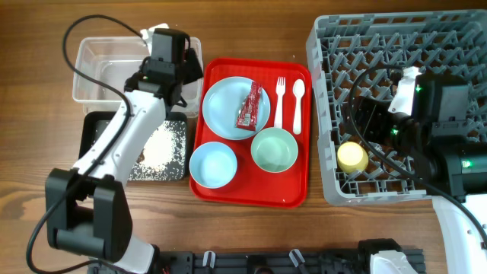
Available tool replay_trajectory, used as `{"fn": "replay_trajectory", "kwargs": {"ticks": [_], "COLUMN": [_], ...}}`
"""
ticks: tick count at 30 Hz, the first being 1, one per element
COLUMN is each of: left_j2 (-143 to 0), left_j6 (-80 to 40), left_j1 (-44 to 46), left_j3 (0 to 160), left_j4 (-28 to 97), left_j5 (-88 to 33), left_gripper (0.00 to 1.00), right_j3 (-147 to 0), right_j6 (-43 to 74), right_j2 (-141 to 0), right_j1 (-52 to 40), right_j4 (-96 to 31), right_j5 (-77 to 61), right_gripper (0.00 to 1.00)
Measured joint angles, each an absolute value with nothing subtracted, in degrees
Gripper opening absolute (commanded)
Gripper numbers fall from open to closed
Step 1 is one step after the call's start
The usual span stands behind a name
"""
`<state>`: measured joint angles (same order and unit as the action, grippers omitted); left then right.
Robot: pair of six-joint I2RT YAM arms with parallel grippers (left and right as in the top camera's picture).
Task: Sort waste into correct bins and load items into the dishwasher rack
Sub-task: 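Grasp the tissue and red wrapper from the plate with the left gripper, then drop the tissue and wrapper into the clear plastic bin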
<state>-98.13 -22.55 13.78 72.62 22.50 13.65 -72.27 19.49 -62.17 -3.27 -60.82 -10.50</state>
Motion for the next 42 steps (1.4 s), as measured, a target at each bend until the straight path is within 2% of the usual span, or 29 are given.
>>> {"fn": "replay_trajectory", "kwargs": {"ticks": [8,14,16,17,18,20,25,31,33,35,36,38,42], "left_j2": [-98.1,-110.2,-113.5,-114.5,-114.7,-114.7,-109.1,-95.7,-94.9,-96.4,-97.4,-99.5,-99.7], "left_j6": [-19.3,-19.7,-19.9,-20.0,-19.8,-20.3,-20.2,-20.2,-20.2,-20.3,-20.1,-20.3,-20.0], "left_j1": [31.7,34.0,34.0,34.0,34.0,34.0,34.0,29.5,23.1,16.9,14.6,10.3,8.1], "left_j3": [72.8,72.8,72.8,72.8,72.8,72.8,74.5,77.9,78.2,78.2,78.2,78.2,78.4], "left_j4": [26.1,24.7,23.7,23.6,23.3,23.1,30.1,33.5,33.7,34.1,34.1,34.2,39.3], "left_j5": [6.7,6.7,5.8,5.4,5.5,4.7,4.8,14.8,17.9,18.5,18.3,16.5,14.5], "left_gripper": [0.79,0.74,0.52,0.31,0.16,0.04,0.04,0.04,0.28,0.60,0.71,0.82,0.97], "right_j3": [-72.3,-72.3,-72.3,-72.3,-72.3,-72.3,-72.3,-72.3,-72.3,-72.3,-72.3,-72.3,-72.3], "right_j6": [19.5,19.5,19.5,19.5,19.5,19.5,19.5,19.5,19.5,19.5,19.5,19.5,19.5], "right_j2": [-62.2,-62.2,-62.2,-62.2,-62.2,-62.2,-62.2,-62.2,-62.2,-62.2,-62.2,-62.2,-62.2], "right_j1": [-3.3,-3.3,-3.3,-3.3,-3.3,-3.3,-3.3,-3.3,-3.3,-3.3,-3.3,-3.3,-3.3], "right_j4": [-60.8,-60.8,-60.8,-60.8,-60.8,-60.9,-61.1,-61.3,-61.4,-61.7,-61.7,-61.9,-62.3], "right_j5": [-10.5,-10.5,-10.5,-10.5,-10.5,-10.5,-10.5,-10.5,-10.5,-10.5,-10.5,-10.5,-10.5], "right_gripper": [0.89,0.89,0.89,0.89,0.89,0.89,0.89,0.89,0.89,0.91,0.94,0.99,1.00]}}
